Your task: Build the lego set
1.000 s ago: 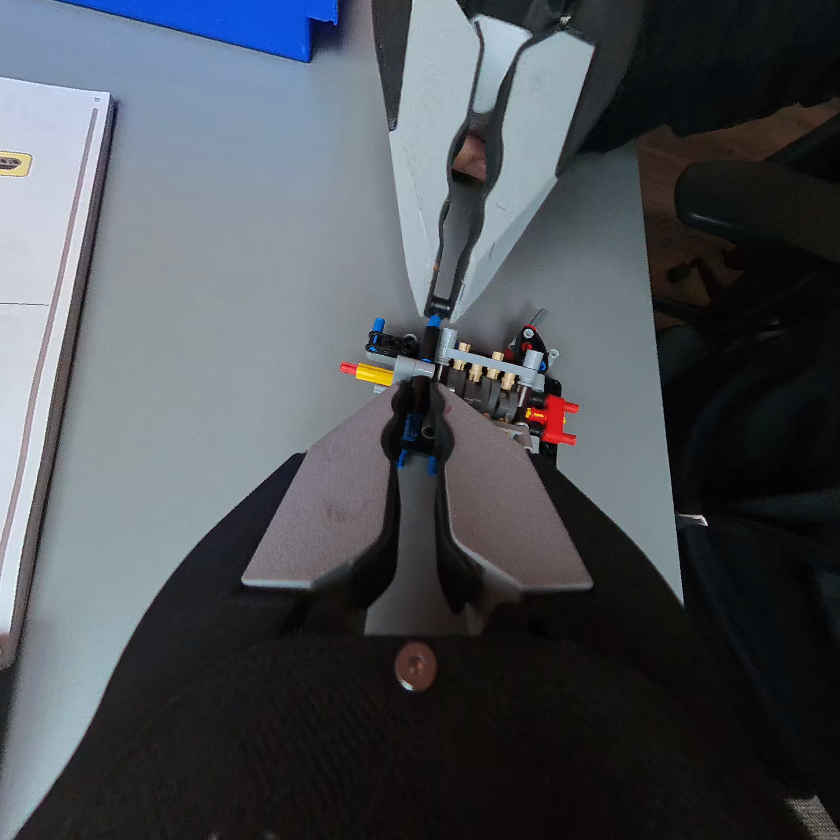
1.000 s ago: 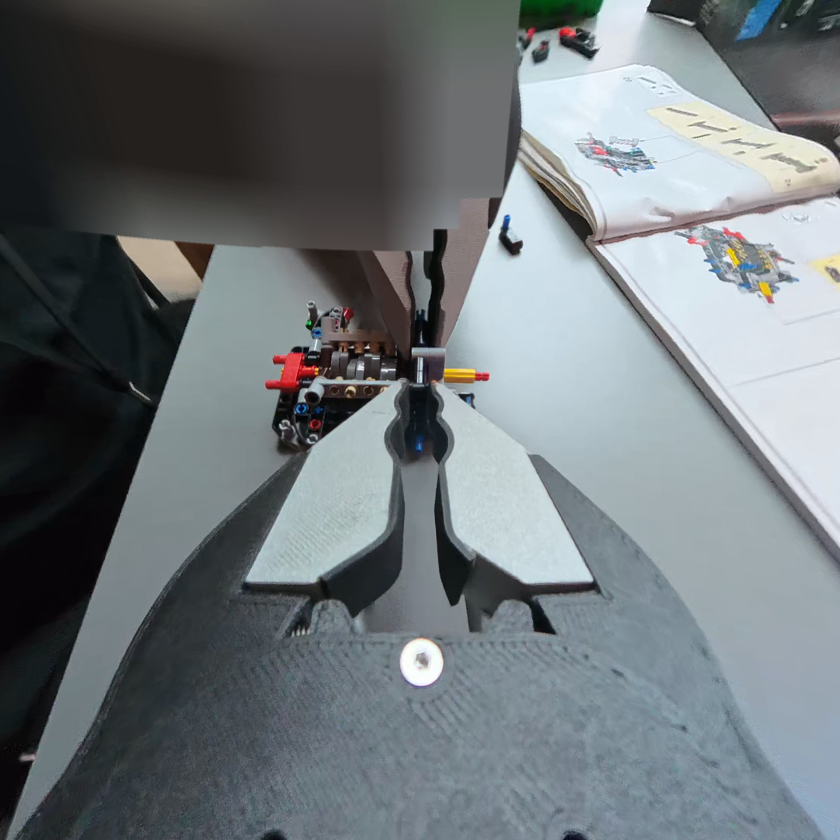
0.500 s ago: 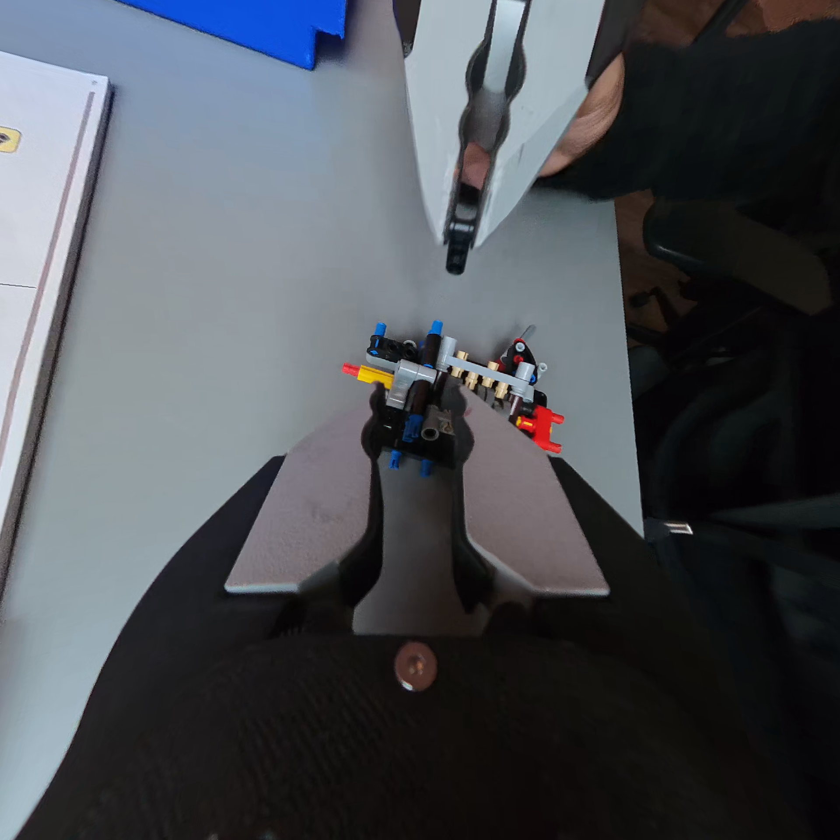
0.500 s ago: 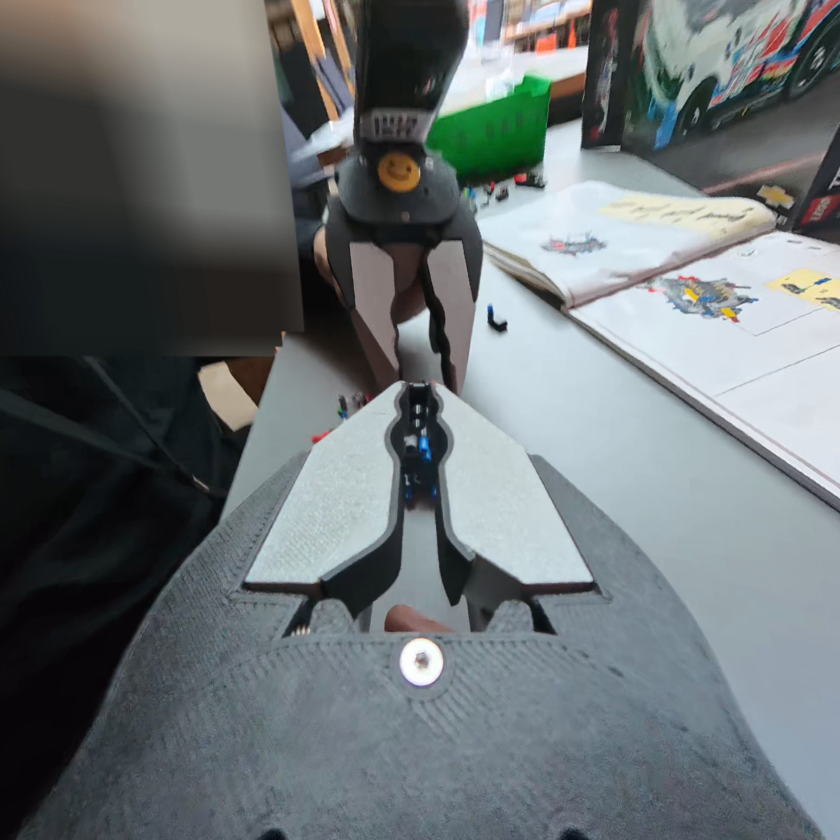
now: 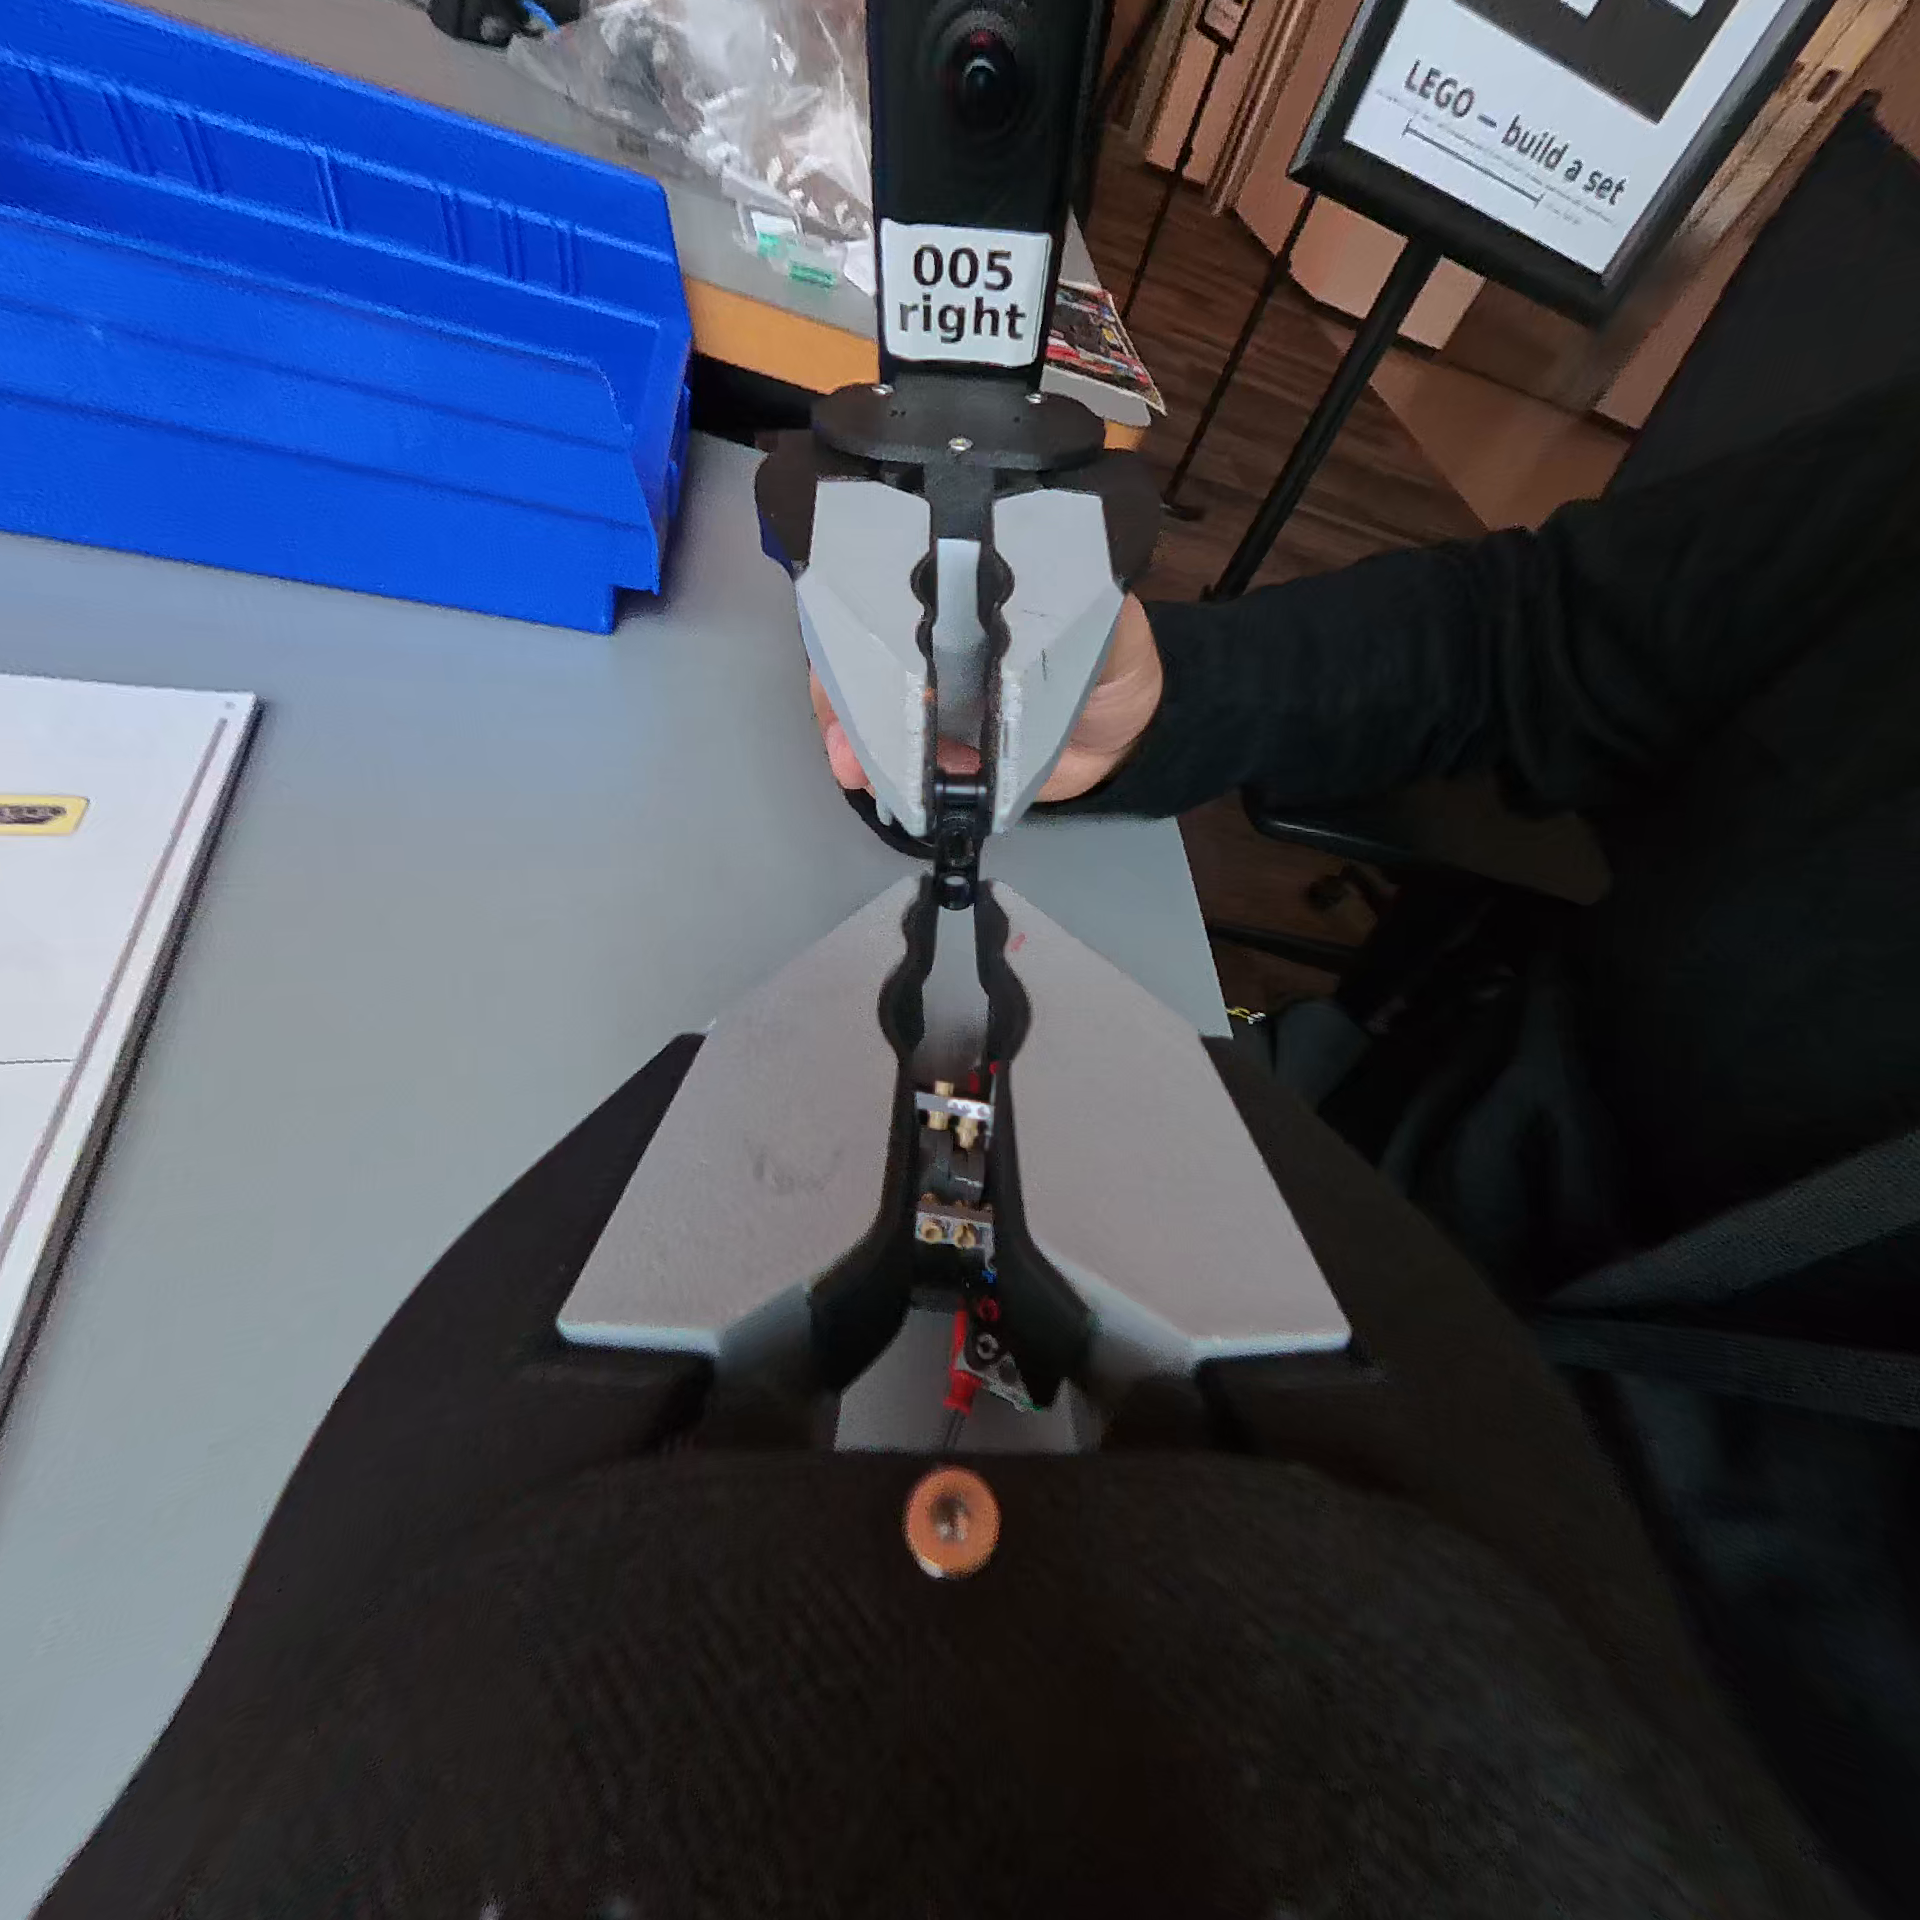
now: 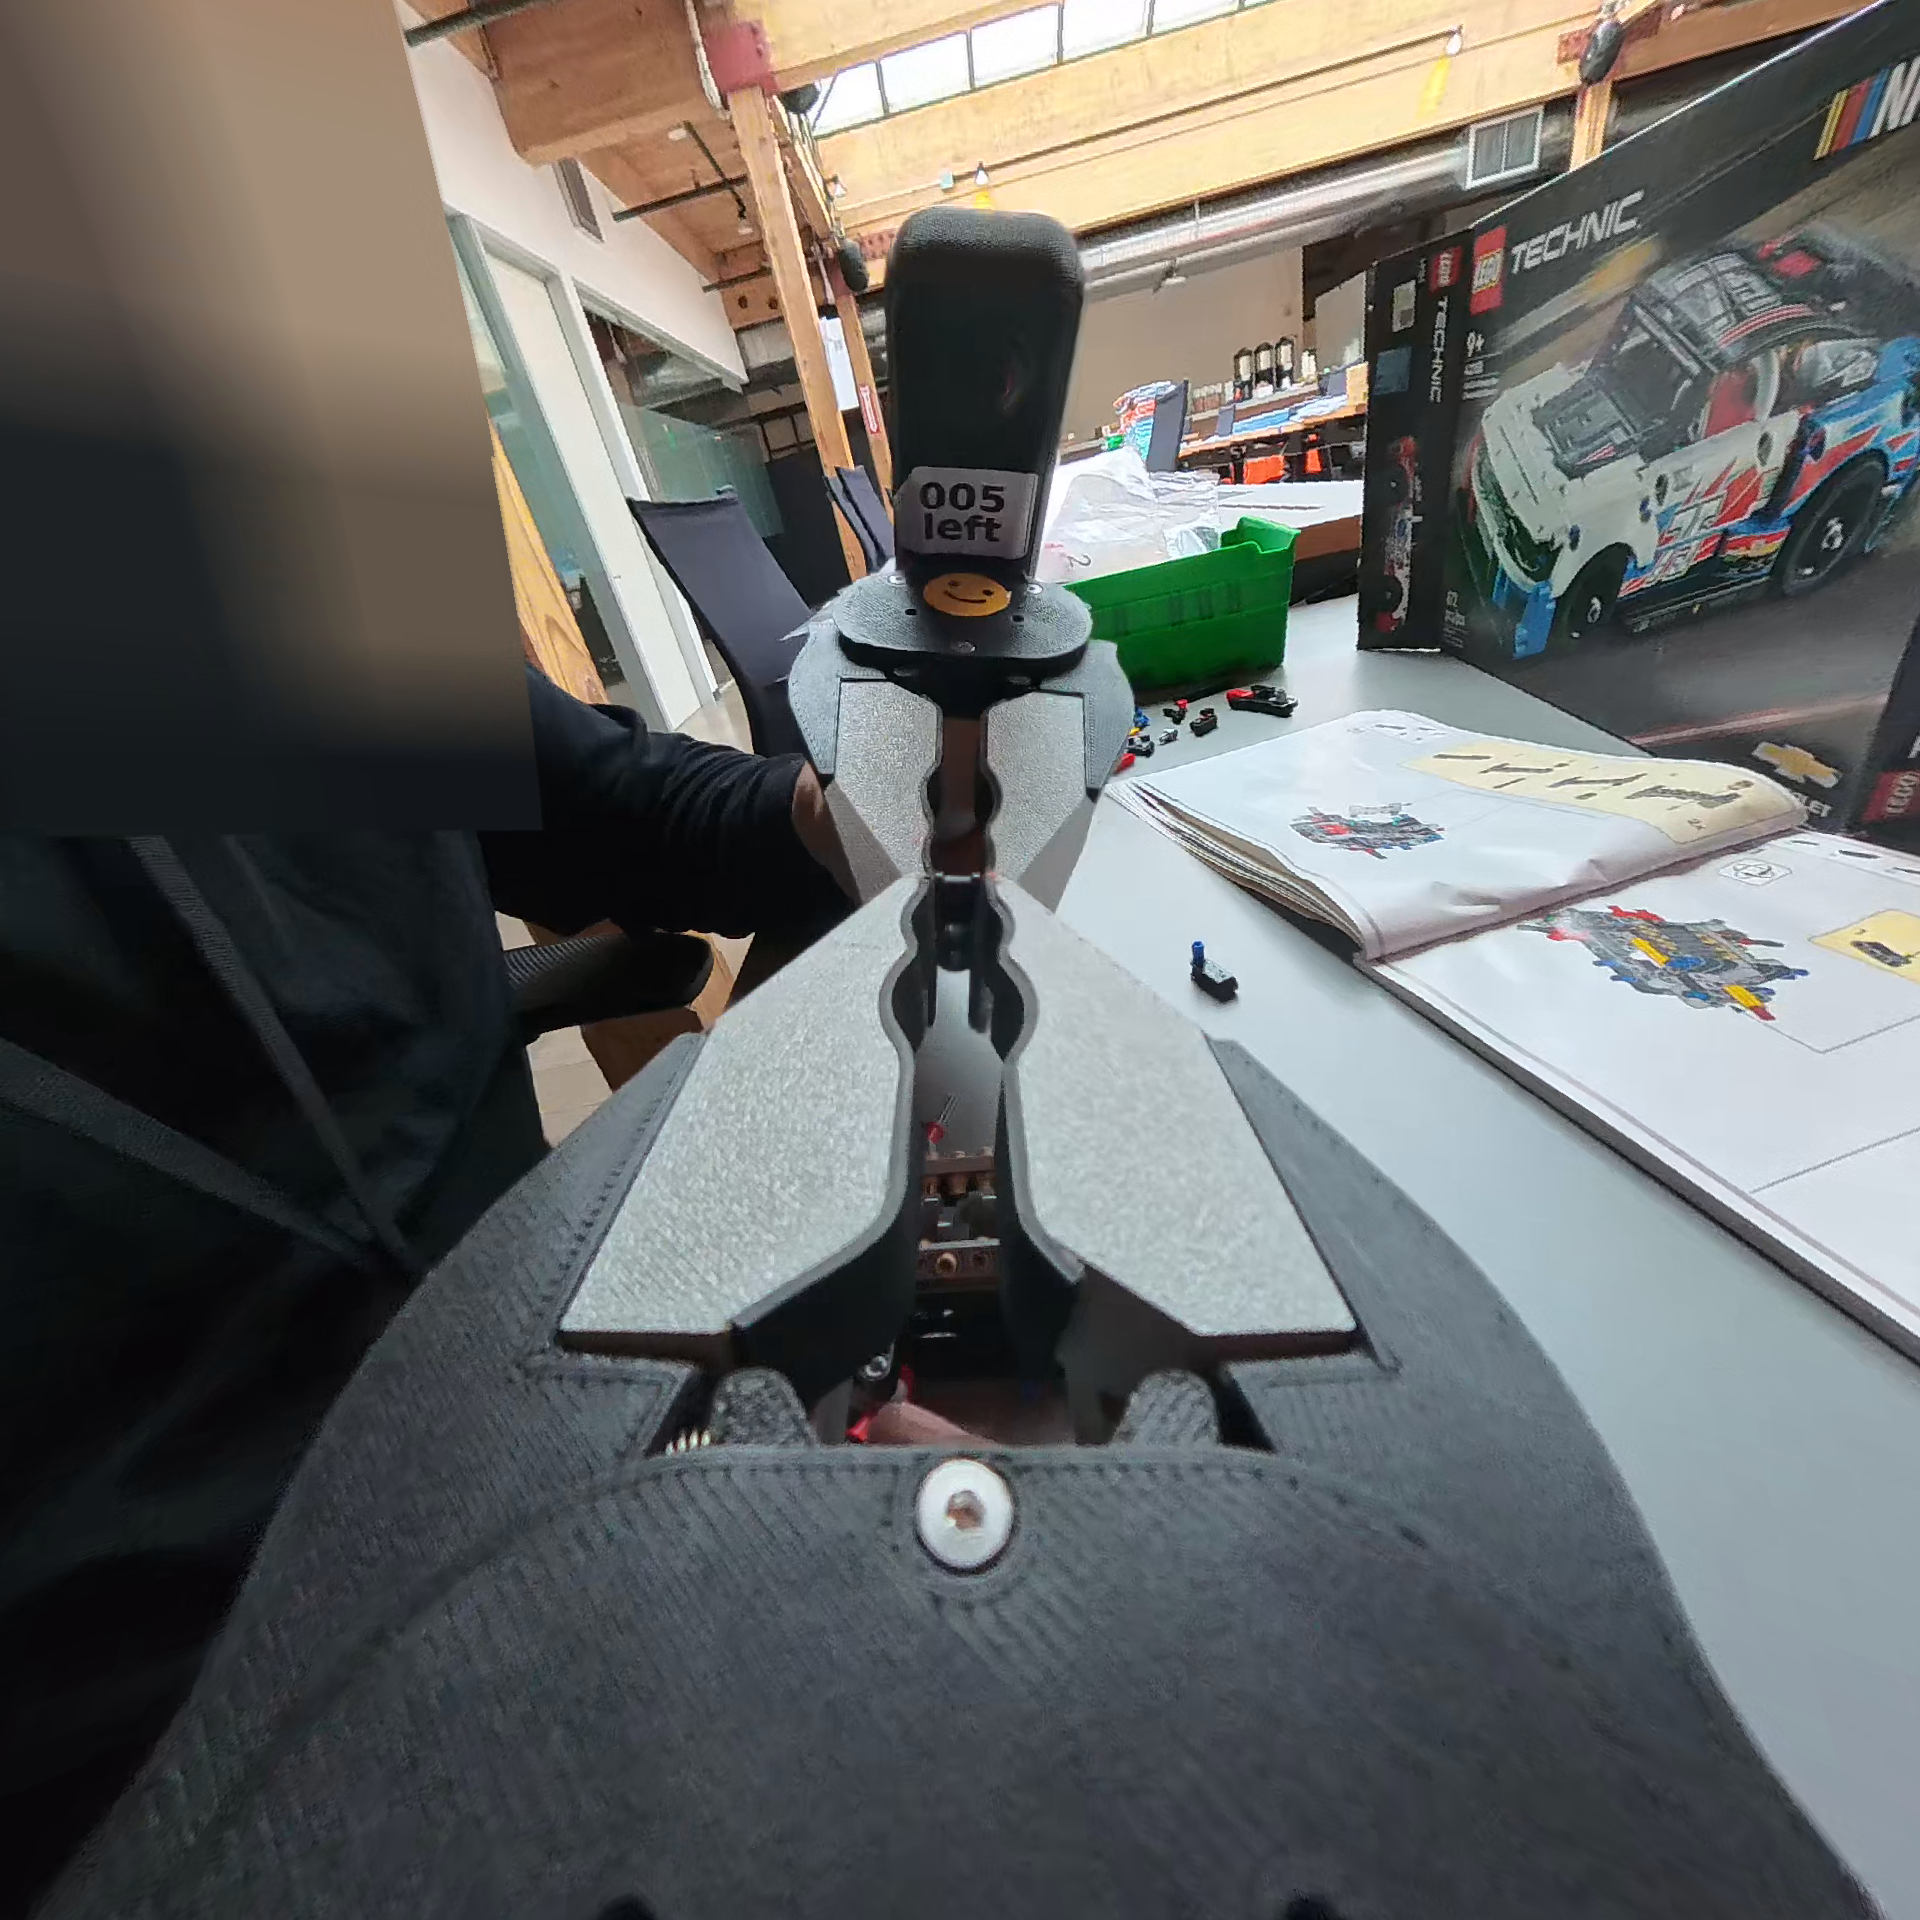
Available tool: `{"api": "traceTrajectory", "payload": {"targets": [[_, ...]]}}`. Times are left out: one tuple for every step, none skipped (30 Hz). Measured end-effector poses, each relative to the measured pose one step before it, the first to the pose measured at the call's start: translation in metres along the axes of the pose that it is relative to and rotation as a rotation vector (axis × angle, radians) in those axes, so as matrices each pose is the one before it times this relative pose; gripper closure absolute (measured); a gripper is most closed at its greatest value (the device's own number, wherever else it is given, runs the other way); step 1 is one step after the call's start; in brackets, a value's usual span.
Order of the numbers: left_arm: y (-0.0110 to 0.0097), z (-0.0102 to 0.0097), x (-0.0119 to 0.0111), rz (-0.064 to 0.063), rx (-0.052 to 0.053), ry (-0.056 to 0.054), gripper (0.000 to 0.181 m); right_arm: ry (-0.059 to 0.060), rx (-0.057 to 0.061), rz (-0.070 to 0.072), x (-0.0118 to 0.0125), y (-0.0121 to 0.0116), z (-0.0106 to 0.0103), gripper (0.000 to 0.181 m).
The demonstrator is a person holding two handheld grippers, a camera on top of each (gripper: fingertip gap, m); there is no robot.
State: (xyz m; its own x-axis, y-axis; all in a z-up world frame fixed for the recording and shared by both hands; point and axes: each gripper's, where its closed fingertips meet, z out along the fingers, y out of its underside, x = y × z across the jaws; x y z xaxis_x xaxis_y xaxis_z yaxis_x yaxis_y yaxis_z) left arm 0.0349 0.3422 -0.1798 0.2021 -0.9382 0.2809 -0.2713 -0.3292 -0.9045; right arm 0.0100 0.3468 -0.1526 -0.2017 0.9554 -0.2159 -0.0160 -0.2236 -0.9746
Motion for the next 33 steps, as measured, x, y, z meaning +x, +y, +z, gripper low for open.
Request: {"api": "traceTrajectory", "payload": {"targets": [[-0.00129,-0.00064,-0.00042,0.0096,0.0096,-0.0069,0.177,0.0024,-0.0016,-0.0053,0.00032,0.00013,-0.00136,0.177],[0.00020,-0.00002,-0.00001,0.0020,0.0014,0.0004,0.177,0.0008,-0.0075,-0.0015,0.00004,0.00106,-0.00090,0.177],[0.00115,0.00039,-0.00049,-0.0065,-0.0037,0.0017,0.177,0.0050,-0.0068,-0.0056,0.00042,0.00151,-0.00035,0.177],[0.00123,0.00064,0.00006,-0.0073,-0.0021,0.0068,0.177,0.0027,-0.0025,-0.0066,0.00000,0.00124,-0.00011,0.177],[0.00092,0.00048,0.00011,-0.0057,0.0007,0.0062,0.177,-0.0004,-0.0049,-0.0023,-0.00016,0.00179,0.00032,0.177],[0.00103,0.00017,-0.00030,0.0002,-0.0007,0.0002,0.177,0.0005,-0.0084,-0.0004,0.00029,0.00219,0.00039,0.177],[0.00134,0.00005,-0.00091,0.0044,-0.0053,-0.0062,0.177,0.0038,-0.0063,-0.0054,0.00068,0.00176,0.00011,0.177],[0.00101,0.00000,-0.00072,0.0068,-0.0042,-0.0062,0.177,0.0037,-0.0055,-0.0096,0.00049,0.00111,-0.00015,0.177],[0.00053,-0.00007,-0.00057,0.0086,-0.0024,-0.0054,0.177,0.0023,-0.0067,-0.0090,0.00026,0.00076,-0.00015,0.177],[0.00064,0.00020,-0.00047,0.0128,-0.0038,-0.0069,0.177,0.0021,-0.0086,-0.0080,0.00035,0.00068,-0.00012,0.177],[0.00090,0.00051,-0.00125,0.0115,-0.0075,-0.0127,0.177,0.0058,-0.0097,-0.0084,0.00072,0.00075,0.00003,0.177],[0.00008,0.00043,-0.00098,0.0074,-0.0026,-0.0113,0.177,0.0042,-0.0035,-0.0102,0.00065,0.00019,-0.00025,0.177],[-0.00112,0.00040,0.00061,0.0065,0.0074,-0.0016,0.177,-0.0068,0.0010,-0.0067,-0.00071,-0.00019,-0.00061,0.177],[-0.00163,0.00033,0.00113,0.0042,0.0106,0.0027,0.177,-0.0077,0.0042,0.0008,-0.00088,-0.00041,-0.00067,0.177],[-0.00106,0.00021,-0.00021,0.0039,0.0074,-0.0053,0.177,0.0010,0.0064,0.0025,0.00051,-0.00005,-0.00054,0.177],[-0.00055,0.00010,-0.00047,0.0058,0.0046,-0.0045,0.177,0.0019,0.0065,0.0033,0.00051,0.00014,-0.00052,0.176],[-0.00018,0.00025,-0.00006,0.0022,0.0037,0.0006,0.177,-0.0010,0.0064,0.0045,0.00009,0.00023,-0.00024,0.176],[0.00030,0.00033,0.00022,-0.0034,0.0008,0.0042,0.177,-0.0016,0.0041,0.0041,-0.00018,0.00038,0.00014,0.176],[0.00050,0.00039,-0.00029,-0.0067,0.0000,0.0018,0.177,0.0010,0.0016,0.0011,0.00018,0.00036,0.00030,0.177],[0.00038,0.00028,-0.00024,-0.0030,0.0003,0.0011,0.177,0.0005,-0.0014,-0.0013,0.00015,0.00052,0.00062,0.177],[0.00067,0.00006,-0.00062,-0.0020,-0.0033,-0.0016,0.177,0.0025,-0.0063,-0.0004,0.00060,0.00096,0.00064,0.177],[0.00090,-0.00006,-0.00075,-0.0021,-0.0044,-0.0016,0.177,-0.0003,-0.0089,0.0007,0.00056,0.00125,0.00007,0.177],[0.00111,0.00031,-0.00035,-0.0013,-0.0054,0.0013,0.177,-0.0025,-0.0133,-0.0009,0.00015,0.00158,-0.00002,0.177],[0.00165,0.00044,-0.00050,-0.0025,-0.0087,0.0002,0.177,0.0007,-0.0189,-0.0077,0.00037,0.00205,-0.00021,0.177],[0.00185,0.00064,-0.00068,0.0021,-0.0109,-0.0032,0.177,0.0040,-0.0234,-0.0133,0.00047,0.00244,-0.00011,0.177],[0.00241,0.00049,-0.00098,0.0075,-0.0143,-0.0070,0.177,0.0066,-0.0301,-0.0124,0.00058,0.00288,0.00018,0.177],[0.00233,0.00058,-0.00113,0.0090,-0.0155,-0.0096,0.177,0.0081,-0.0320,-0.0123,0.00067,0.00285,0.00010,0.177],[0.00196,0.00058,-0.00110,0.0081,-0.0146,-0.0096,0.177,0.0080,-0.0305,-0.0140,0.00057,0.00259,0.00008,0.177],[0.00182,0.00065,-0.00062,0.0065,-0.0129,-0.0067,0.177,0.0042,-0.0287,-0.0094,0.00014,0.00232,0.00020,0.177],[0.00147,0.00070,-0.00048,0.0036,-0.0097,-0.0045,0.177,0.0001,-0.0282,-0.0029,0.00009,0.00212,0.00001,0.177],[0.00127,0.00070,0.00016,0.0001,-0.0067,0.0020,0.177,-0.0059,-0.0256,0.0017,-0.00060,0.00193,-0.00009,0.177],[0.00179,0.00037,0.00046,-0.0040,-0.0118,0.0077,0.177,-0.0035,-0.0275,0.0049,-0.00009,0.00227,-0.00094,0.177],[0.00275,-0.00049,-0.00077,-0.0042,-0.0190,0.0051,0.174,0.0147,-0.0268,0.0128,0.00295,0.00293,-0.00228,0.177]]}}
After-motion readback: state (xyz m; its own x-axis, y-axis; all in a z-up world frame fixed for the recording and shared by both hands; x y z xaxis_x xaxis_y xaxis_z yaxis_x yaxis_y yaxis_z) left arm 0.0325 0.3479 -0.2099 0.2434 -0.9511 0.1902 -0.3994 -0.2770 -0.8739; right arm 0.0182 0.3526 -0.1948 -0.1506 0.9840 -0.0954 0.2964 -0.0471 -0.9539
